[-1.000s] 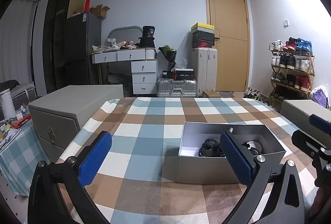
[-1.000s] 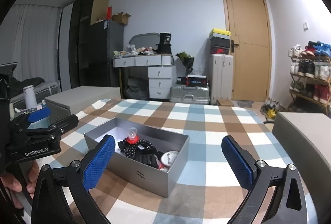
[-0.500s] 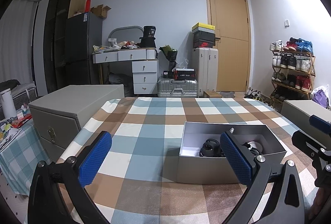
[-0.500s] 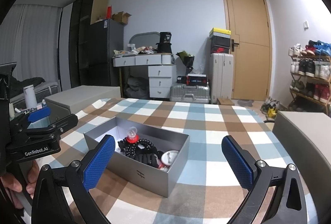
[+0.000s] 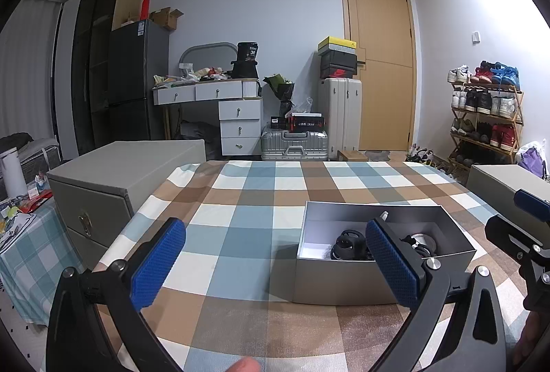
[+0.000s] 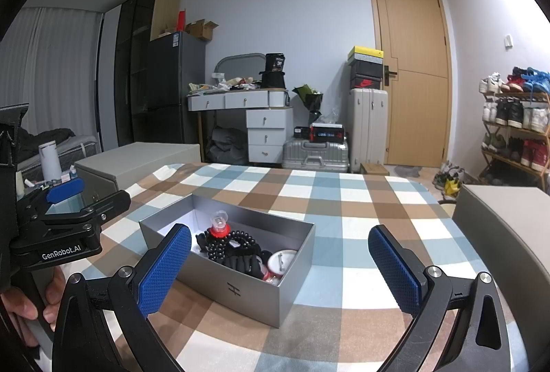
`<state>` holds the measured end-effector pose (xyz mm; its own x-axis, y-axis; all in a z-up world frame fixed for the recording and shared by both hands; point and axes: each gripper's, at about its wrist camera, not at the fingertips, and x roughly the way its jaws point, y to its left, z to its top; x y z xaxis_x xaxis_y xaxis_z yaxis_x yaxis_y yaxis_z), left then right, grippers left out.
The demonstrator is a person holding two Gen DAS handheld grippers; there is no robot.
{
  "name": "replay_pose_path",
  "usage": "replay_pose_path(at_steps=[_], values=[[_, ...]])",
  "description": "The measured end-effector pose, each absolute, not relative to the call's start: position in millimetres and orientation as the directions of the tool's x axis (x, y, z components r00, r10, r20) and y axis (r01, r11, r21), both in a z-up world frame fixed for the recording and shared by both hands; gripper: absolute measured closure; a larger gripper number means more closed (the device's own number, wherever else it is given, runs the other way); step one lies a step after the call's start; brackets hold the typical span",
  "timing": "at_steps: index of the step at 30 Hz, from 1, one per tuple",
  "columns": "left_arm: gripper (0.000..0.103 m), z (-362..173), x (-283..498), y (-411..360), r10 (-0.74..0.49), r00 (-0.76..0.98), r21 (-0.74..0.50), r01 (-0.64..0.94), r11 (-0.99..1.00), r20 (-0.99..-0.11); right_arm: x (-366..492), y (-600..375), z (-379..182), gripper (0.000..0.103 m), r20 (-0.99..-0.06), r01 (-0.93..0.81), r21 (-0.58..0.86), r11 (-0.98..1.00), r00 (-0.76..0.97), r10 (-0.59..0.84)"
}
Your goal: Organize jewelry
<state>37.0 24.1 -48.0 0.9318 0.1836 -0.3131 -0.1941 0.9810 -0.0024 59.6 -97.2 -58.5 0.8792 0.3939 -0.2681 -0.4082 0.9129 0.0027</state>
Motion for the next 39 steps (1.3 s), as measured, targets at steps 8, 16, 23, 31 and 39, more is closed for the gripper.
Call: replay_pose_path(at_steps=[8, 16, 23, 31, 39], values=[[0.001, -48.1, 37.7, 23.5, 0.184, 0.931, -0.001, -0.194, 0.981, -0.314, 59.4, -97.1, -58.5, 0.0, -0.268, -0.408, 0.003, 0.913, 0.879, 0.394], [0.001, -49.9, 38.2, 25.9, 0.192, 0.929, -0.003, -0.203, 0.979, -0.316, 59.4, -97.1, -58.5, 0.0, -0.268, -0.408, 0.003, 0.913, 0.879, 0.394], [0.001, -49.3, 37.9, 26.0, 0.191, 0.929, -0.003, -0.202, 0.979, -0.316, 59.4, -97.1, -58.5, 0.0, -0.268, -0.408, 0.003, 0.913, 0.879, 0.394], [0.001, -49.6, 38.0, 25.6, 0.191, 0.929, -0.002, -0.201, 0.979, -0.317, 59.4, -97.3, -58.5, 0.0, -0.268, -0.408, 0.003, 0.913, 0.879, 0.394], [0.001, -48.7, 38.3, 23.3, 0.212, 0.924, 0.01, -0.22, 0.975, -0.319, 59.5, -97.6, -58.5, 0.0, -0.268, -0.408, 0.003, 0.913, 0.879, 0.394]])
